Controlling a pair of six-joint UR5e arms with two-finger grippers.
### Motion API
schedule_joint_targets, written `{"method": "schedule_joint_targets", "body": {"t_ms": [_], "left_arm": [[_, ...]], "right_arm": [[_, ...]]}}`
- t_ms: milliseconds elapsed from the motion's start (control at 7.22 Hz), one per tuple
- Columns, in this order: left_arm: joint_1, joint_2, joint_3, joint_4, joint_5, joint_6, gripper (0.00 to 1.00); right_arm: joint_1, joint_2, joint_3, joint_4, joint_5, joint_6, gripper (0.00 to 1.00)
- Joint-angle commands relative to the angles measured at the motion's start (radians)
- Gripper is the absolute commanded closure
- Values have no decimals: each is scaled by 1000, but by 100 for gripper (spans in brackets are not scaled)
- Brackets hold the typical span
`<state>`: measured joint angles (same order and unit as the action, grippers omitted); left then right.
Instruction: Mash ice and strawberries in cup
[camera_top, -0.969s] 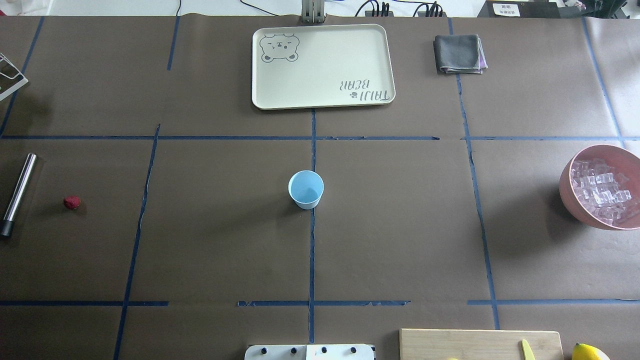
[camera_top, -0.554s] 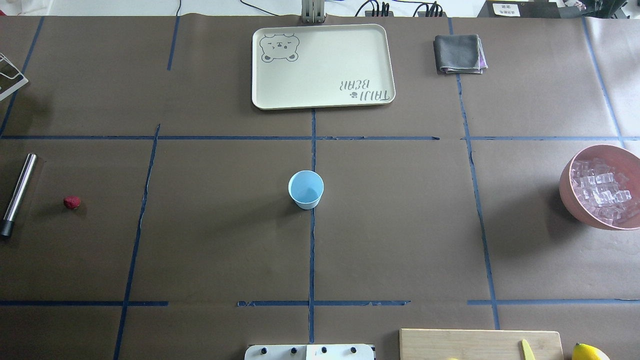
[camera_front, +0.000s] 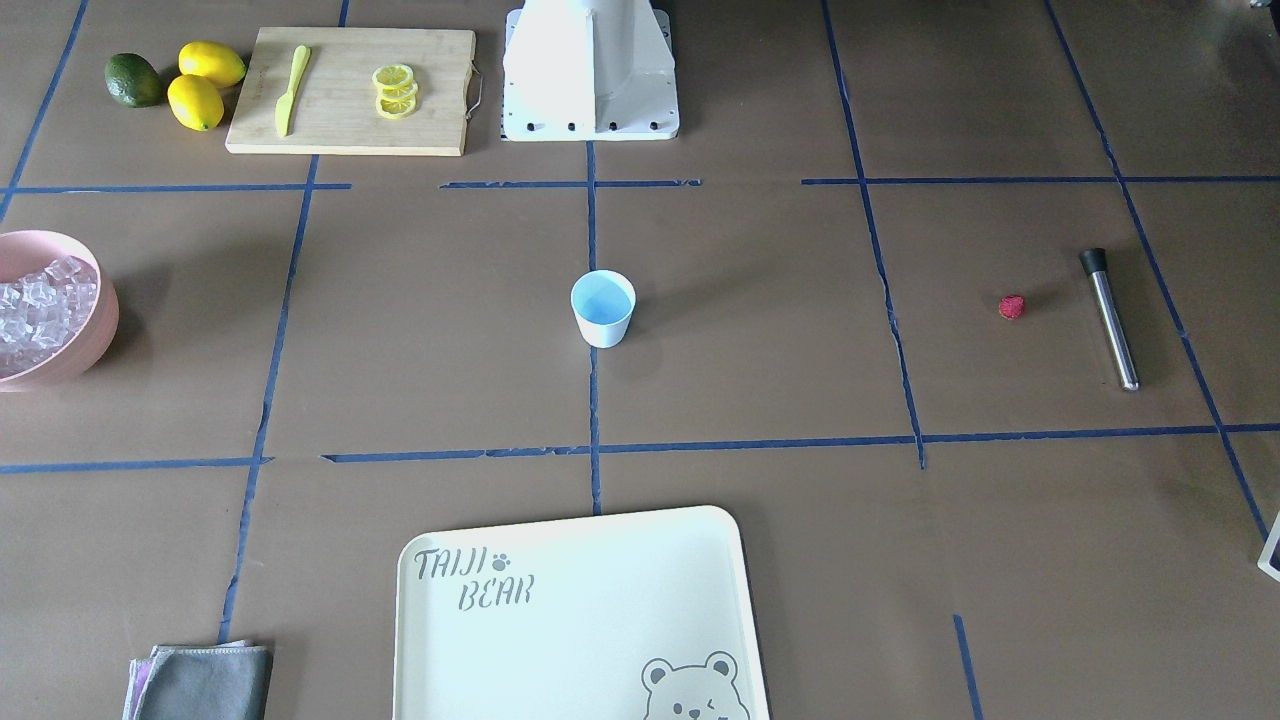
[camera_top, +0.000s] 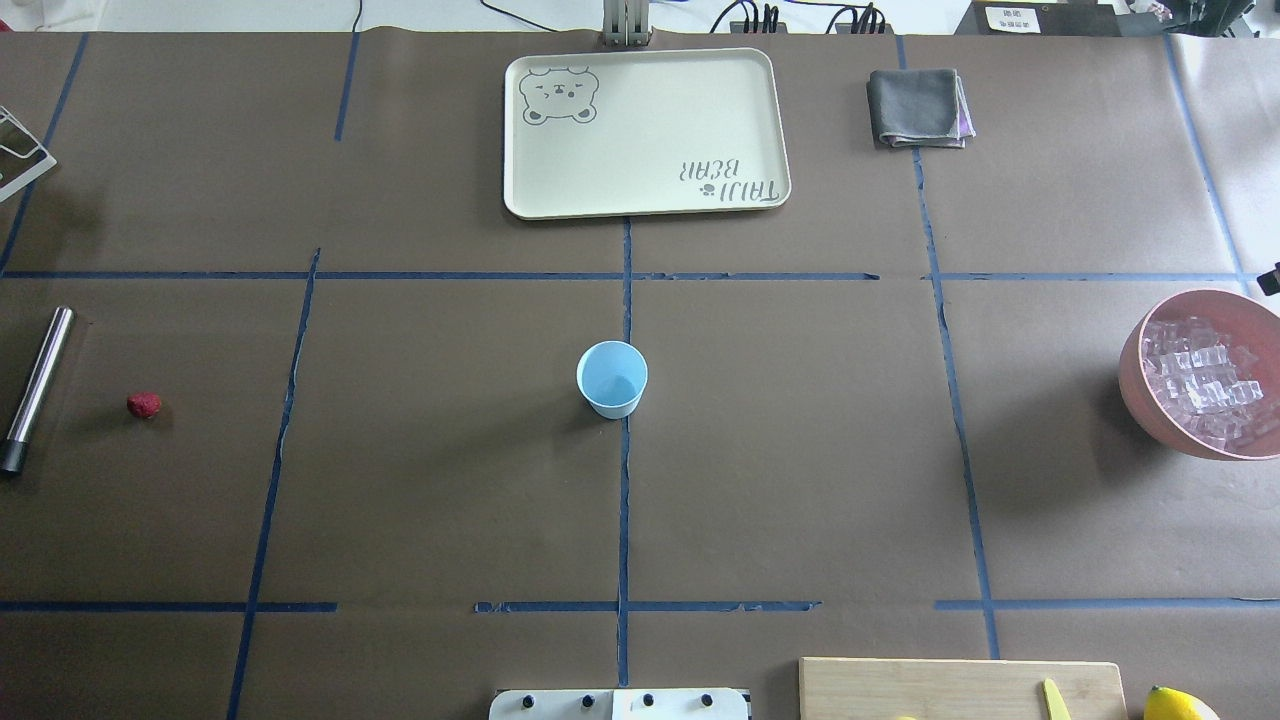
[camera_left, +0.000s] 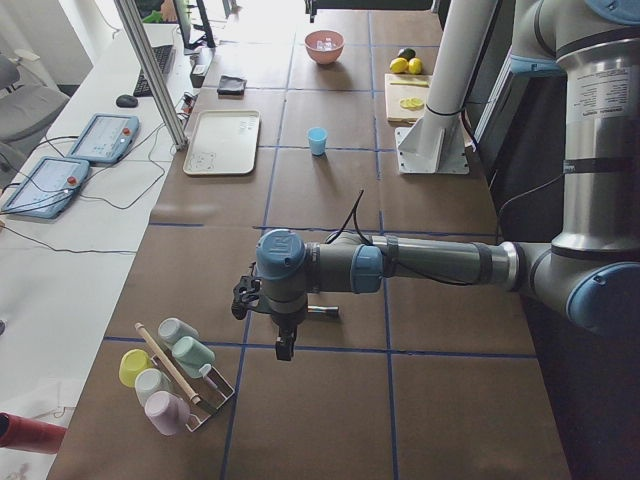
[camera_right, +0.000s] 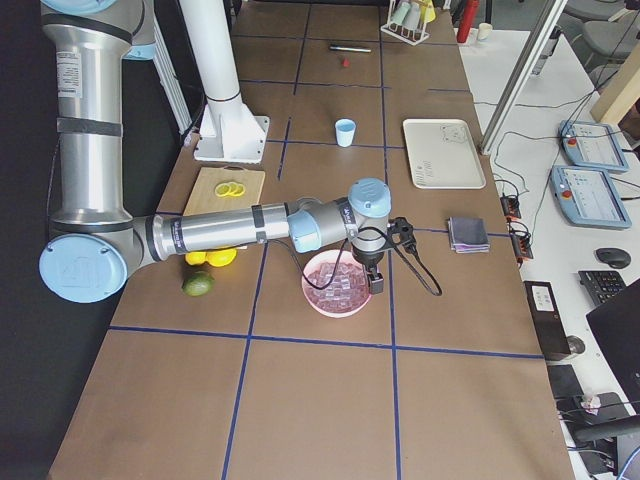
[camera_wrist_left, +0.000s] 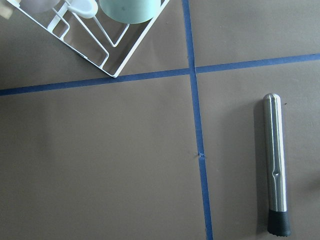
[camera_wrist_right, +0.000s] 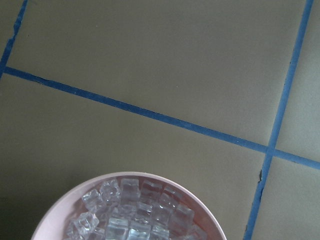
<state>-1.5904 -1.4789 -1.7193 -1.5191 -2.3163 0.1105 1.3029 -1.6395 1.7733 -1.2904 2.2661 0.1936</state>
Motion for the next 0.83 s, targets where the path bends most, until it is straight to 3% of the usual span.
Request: {"method": "schedule_joint_targets", "body": {"t_ms": [0, 692], "left_arm": [[1, 0, 3, 0, 0, 0, 0], [3, 3, 1, 0, -2, 0, 0]], "right_arm": [[-111, -42, 0, 164, -57, 203, 1], [-194, -65, -20, 157, -111, 204, 21]]}}
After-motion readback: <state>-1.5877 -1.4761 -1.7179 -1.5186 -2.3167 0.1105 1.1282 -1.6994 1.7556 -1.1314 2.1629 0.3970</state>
